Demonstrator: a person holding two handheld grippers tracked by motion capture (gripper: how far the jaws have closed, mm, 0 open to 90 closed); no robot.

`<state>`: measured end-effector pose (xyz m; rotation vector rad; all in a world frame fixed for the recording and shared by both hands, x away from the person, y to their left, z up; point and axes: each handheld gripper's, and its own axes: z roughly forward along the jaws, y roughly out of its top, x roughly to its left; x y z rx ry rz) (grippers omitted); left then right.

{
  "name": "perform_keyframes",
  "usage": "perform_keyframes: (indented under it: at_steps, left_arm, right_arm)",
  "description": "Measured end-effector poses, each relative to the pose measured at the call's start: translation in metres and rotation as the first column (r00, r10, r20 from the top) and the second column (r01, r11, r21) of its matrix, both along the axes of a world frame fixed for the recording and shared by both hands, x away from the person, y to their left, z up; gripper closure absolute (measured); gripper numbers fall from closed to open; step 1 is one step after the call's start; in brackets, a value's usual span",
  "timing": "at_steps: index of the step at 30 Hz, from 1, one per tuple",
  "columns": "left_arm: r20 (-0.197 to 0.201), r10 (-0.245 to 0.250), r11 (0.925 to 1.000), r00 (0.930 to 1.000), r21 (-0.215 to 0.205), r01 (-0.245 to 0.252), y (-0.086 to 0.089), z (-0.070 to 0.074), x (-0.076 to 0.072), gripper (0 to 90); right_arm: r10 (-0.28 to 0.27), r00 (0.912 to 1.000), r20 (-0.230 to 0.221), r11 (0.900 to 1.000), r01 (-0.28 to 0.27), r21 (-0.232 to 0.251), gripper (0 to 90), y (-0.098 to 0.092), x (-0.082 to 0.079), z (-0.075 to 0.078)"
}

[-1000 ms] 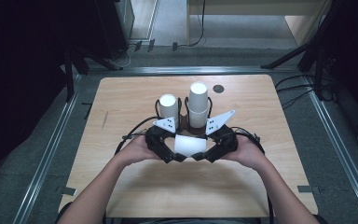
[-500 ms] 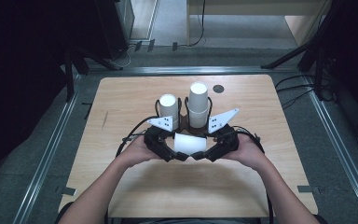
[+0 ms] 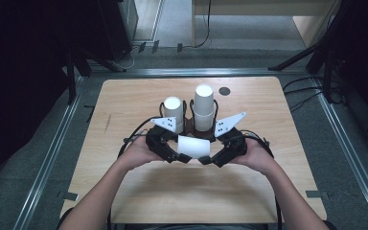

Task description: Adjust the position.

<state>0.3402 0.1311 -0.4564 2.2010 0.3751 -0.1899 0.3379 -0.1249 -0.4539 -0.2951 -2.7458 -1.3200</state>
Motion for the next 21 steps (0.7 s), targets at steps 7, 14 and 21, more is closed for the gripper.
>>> perform_keyframes:
  at_steps: [7, 14, 21]
  left_arm:
    - [0.027, 0.026, 0.9954, 0.9993, 0.092, -0.028, 0.004, 0.005, 0.002, 25.3]
    - [0.027, 0.028, 0.9806, 0.9992, 0.193, -0.033, 0.004, 0.005, 0.003, 25.2]
    - [0.048, -0.005, 0.9667, 0.9988, 0.256, -0.008, -0.004, 0.004, 0.007, 25.2]
  right_arm:
    - [-0.032, 0.9995, 0.006, 0.997, 0.032, -0.066, 22.8, 0.000, 0.001, -0.006]
    - [-0.046, 0.9985, 0.029, 0.994, 0.049, -0.099, 22.7, 0.002, 0.002, -0.010]
    - [-0.041, 0.9979, 0.050, 0.990, 0.048, -0.132, 22.7, 0.006, 0.002, -0.015]
